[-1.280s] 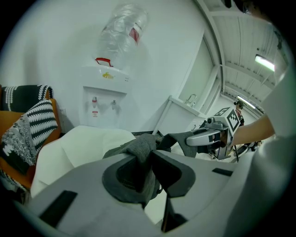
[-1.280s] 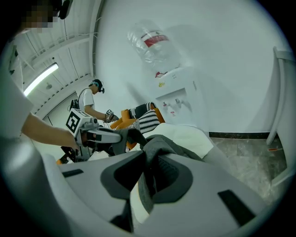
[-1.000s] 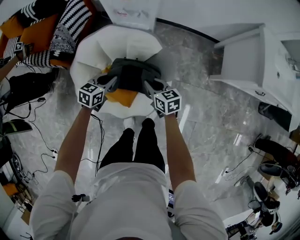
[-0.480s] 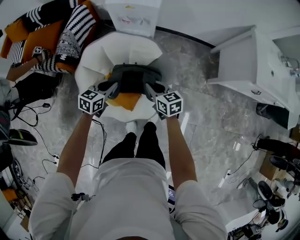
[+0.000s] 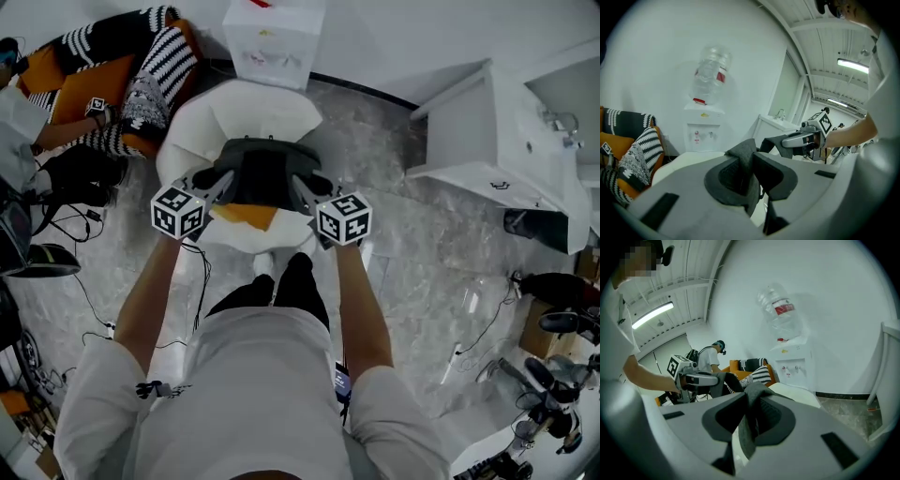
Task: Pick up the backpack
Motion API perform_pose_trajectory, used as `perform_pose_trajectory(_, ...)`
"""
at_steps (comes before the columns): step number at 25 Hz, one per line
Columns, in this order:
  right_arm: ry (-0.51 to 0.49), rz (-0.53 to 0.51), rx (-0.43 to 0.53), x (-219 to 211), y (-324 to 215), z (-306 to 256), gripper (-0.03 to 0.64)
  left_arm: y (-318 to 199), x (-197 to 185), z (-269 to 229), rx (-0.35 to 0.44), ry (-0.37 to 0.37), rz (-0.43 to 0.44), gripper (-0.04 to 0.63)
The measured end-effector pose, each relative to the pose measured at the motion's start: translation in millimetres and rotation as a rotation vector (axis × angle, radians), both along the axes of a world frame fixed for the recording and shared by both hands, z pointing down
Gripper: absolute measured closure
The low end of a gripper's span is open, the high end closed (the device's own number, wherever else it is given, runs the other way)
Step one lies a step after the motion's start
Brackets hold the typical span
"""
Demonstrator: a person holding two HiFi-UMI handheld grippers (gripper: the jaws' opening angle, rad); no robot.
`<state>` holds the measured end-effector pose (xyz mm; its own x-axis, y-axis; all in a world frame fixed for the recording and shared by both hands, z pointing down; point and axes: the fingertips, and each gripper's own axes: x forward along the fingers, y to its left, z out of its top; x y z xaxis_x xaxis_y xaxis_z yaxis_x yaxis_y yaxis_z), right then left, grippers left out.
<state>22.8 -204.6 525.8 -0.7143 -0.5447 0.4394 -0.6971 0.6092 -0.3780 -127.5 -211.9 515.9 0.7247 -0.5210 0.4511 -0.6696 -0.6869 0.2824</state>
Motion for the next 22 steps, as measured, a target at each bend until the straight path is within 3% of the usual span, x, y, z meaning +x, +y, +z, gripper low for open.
perform_pose_trajectory(8, -0.04, 0.036, 0.066, -8, 37, -52, 0.56, 35, -6, -52, 0.074, 0.048, 0.029, 0.548)
perform_pose_trajectory(22, -0.109, -0.016, 0.136, 3, 45, -122, 0.56, 43, 4, -118, 0.174, 0.069, -0.007, 0.552)
